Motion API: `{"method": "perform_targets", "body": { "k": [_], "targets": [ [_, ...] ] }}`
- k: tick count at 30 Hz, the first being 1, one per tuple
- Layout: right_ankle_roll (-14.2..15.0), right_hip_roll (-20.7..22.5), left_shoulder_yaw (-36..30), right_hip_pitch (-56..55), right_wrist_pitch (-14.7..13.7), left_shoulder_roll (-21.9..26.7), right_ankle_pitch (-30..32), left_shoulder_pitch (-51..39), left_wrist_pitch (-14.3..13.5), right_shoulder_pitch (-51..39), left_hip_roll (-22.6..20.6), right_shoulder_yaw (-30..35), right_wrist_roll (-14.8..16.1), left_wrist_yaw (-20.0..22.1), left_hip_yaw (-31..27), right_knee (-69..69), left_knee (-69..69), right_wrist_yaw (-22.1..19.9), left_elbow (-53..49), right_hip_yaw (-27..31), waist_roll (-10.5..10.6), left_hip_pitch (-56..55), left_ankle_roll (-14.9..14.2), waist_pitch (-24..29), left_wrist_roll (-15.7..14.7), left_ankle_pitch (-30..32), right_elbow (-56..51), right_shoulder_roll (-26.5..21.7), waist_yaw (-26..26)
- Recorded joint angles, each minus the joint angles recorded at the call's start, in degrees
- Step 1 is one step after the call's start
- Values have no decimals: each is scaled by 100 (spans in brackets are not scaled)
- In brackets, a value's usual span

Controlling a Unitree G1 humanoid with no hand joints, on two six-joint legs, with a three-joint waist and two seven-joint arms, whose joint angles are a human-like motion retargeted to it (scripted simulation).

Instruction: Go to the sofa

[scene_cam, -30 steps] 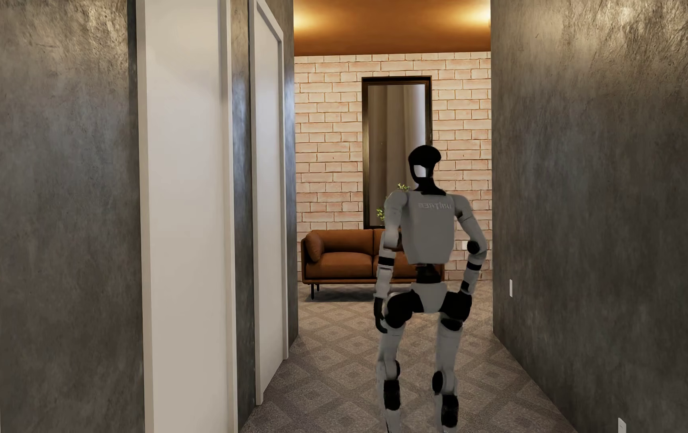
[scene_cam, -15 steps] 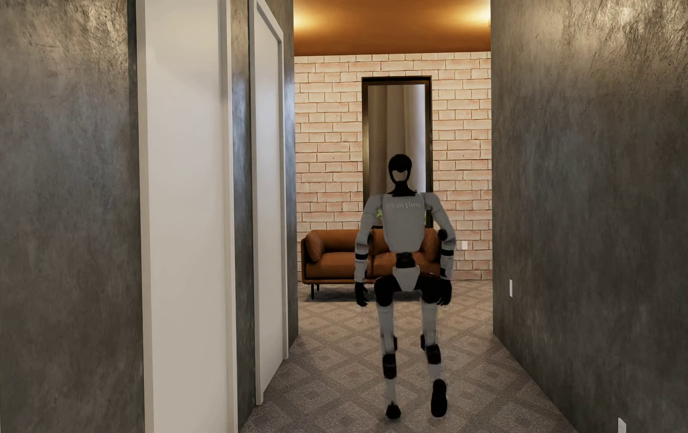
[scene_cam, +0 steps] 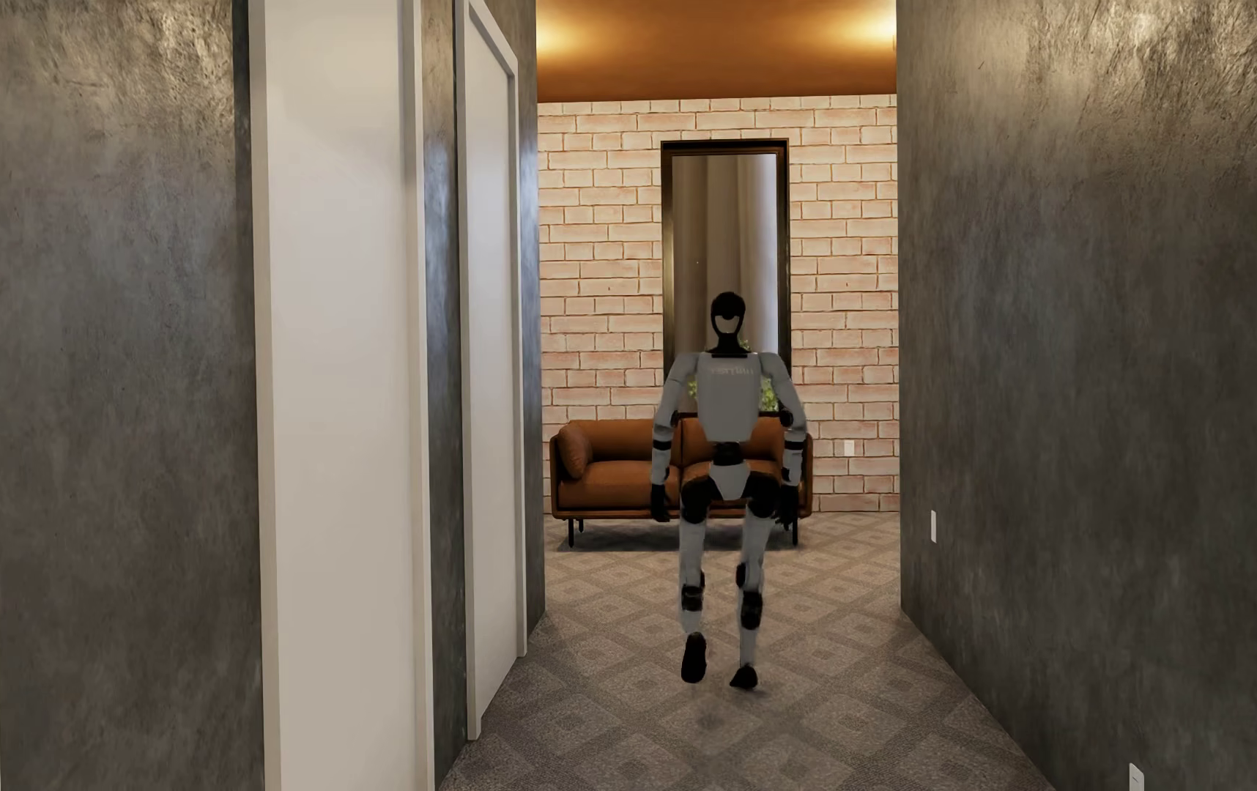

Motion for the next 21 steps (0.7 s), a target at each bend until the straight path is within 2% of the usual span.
{"method": "perform_targets", "body": {
  "k": [2,5,7,8,9,10,11,12,13,14,15,16,17,18,19,21],
  "targets": [
    [0,-224,-317,1212,0,22,-938,537,0,-476,-109,-772,0,0,0,-621,-1287,0,566,0,-188,-985,0,-26,0,-103,-778,-36,710],
    [0,-629,-171,2269,0,118,-1914,1235,0,-1193,20,-1595,0,0,0,-894,-4443,0,895,0,-352,-1688,0,-258,0,127,-1977,-272,1595],
    [0,-925,74,2676,0,186,-1855,1517,0,-1399,117,-2027,0,0,0,-740,-5948,0,1048,0,-372,-2064,0,-425,0,589,-2488,-451,2020],
    [0,-1124,141,2877,0,218,-1517,1583,0,-1377,90,-2184,0,0,0,-453,-4460,0,1165,0,-404,-2180,0,-426,0,2,-2532,-458,2207],
    [0,-1313,144,2889,0,254,-880,1596,0,-1287,-45,-2229,0,0,0,128,-3808,0,1298,0,-516,-2304,0,-465,0,282,-2460,-399,2272],
    [0,-1506,130,2654,0,264,52,1527,0,-1157,-293,-2174,0,0,0,1023,-3111,0,1454,0,-694,-2415,0,-501,0,390,-2255,-277,2182],
    [0,-1627,35,2362,0,262,913,1355,0,-1002,-574,-1949,0,0,0,2124,-2676,0,1573,0,-776,-2102,0,-389,0,87,-1938,-179,2016],
    [0,-1550,-4,1834,0,203,1214,1178,0,-916,-726,-1516,0,0,0,3334,-2648,0,1432,0,-711,-1627,0,-305,0,-212,-1549,-110,1792],
    [0,-1469,26,1244,0,147,960,1018,0,-915,-872,-1025,0,0,0,4194,-2858,0,1078,0,-663,-1078,0,-237,0,-317,-999,-20,1473],
    [0,-1289,91,652,0,63,724,821,0,-793,-932,-676,0,0,0,4549,-3191,0,651,0,-512,-504,0,-191,0,-309,-521,71,1063],
    [0,-1107,276,135,0,-21,769,630,0,-474,-949,-660,0,0,0,4350,-3559,0,109,0,-347,96,0,-148,0,-275,-243,169,659],
    [0,-975,402,-323,0,-28,1088,441,0,-245,-918,-353,0,0,0,3646,-3909,0,-478,0,-243,661,0,-117,0,-230,229,235,277],
    [0,-862,478,-738,0,-28,1539,190,0,-63,-819,250,0,0,0,2560,-4180,0,-1030,0,-124,1115,0,-120,0,-174,525,165,-57],
    [0,-841,648,-1034,0,-11,1703,-30,0,199,-728,451,0,0,0,1360,-4399,0,-1615,0,-64,1549,0,-117,0,-204,704,152,-383],
    [0,-884,852,-1243,0,31,1099,-240,0,455,-658,620,0,0,0,298,-4572,0,-2119,0,-47,1953,0,-147,0,-338,839,138,-641],
    [0,-1123,1176,-1678,0,163,-1573,-695,0,850,-540,881,0,0,0,-533,-4602,0,-2757,0,-101,2442,0,-236,0,-581,904,60,-1166]
  ]
}}
